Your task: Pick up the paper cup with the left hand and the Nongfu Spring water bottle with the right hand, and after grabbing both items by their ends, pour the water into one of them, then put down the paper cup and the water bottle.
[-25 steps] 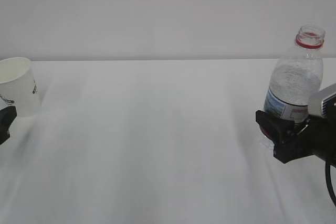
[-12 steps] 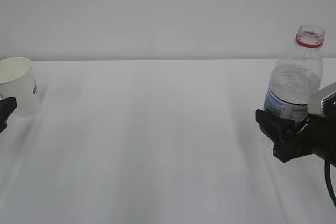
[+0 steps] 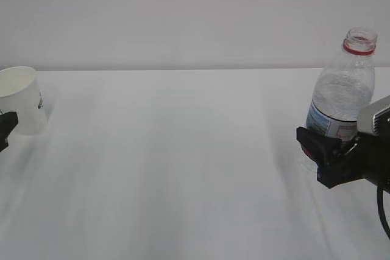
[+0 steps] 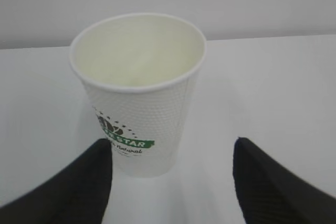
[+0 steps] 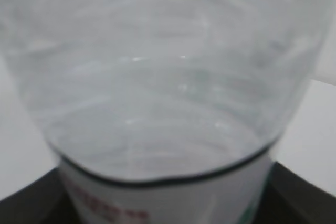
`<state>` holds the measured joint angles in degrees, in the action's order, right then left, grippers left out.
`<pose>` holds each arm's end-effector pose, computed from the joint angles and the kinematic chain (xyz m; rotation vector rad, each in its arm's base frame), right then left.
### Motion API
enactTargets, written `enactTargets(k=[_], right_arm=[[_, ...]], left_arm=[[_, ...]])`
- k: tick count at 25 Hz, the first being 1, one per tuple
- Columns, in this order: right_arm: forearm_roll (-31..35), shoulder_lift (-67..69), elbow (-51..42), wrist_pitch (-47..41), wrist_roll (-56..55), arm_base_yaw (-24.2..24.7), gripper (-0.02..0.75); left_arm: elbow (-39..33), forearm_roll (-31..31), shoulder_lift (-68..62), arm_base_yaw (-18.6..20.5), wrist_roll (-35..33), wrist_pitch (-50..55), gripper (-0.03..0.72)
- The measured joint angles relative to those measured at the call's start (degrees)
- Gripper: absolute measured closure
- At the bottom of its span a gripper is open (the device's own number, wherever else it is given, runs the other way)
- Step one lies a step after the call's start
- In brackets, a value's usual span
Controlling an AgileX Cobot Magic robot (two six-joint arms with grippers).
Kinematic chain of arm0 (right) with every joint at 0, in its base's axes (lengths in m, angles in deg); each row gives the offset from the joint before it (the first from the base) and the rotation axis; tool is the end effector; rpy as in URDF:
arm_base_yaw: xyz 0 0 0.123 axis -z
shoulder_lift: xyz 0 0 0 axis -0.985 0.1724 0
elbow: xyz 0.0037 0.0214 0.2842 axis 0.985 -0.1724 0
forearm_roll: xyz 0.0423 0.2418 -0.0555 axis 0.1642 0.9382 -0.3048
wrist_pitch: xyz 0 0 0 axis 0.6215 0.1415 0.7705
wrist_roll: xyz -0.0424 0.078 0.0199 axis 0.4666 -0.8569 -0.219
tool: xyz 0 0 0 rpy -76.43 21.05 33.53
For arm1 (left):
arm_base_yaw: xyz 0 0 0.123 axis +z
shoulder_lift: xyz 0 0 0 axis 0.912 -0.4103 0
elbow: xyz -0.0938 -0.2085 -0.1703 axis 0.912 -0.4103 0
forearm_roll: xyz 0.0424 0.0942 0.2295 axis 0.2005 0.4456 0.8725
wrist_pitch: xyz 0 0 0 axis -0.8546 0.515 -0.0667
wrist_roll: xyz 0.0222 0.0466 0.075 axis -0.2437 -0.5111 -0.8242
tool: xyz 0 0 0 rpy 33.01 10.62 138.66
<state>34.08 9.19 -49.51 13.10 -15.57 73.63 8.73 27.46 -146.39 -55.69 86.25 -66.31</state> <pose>0.2258 0.0530 0.1372 -0.4780 1.7833 0.2340 0.2581 0.0188 0.1261 0.0621 1.8612 -0.1416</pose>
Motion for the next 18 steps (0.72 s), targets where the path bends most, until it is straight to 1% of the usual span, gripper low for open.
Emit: enactTargets(k=[7,13,18], right_arm=[[0.00,0.00,0.00,0.00,0.00,0.00,0.214],[0.00,0.00,0.00,0.00,0.00,0.00,0.214],[0.00,0.00,0.00,0.00,0.00,0.00,0.214]], left_arm=[[0.00,-1.29,-0.33,0.11,1.52,2.24,0.159],[0.00,-2.11,-1.69,0.11,0.48,1.64,0.081],[1.34,-2.27,-2.04,0.11,-1.52,1.47,0.070]])
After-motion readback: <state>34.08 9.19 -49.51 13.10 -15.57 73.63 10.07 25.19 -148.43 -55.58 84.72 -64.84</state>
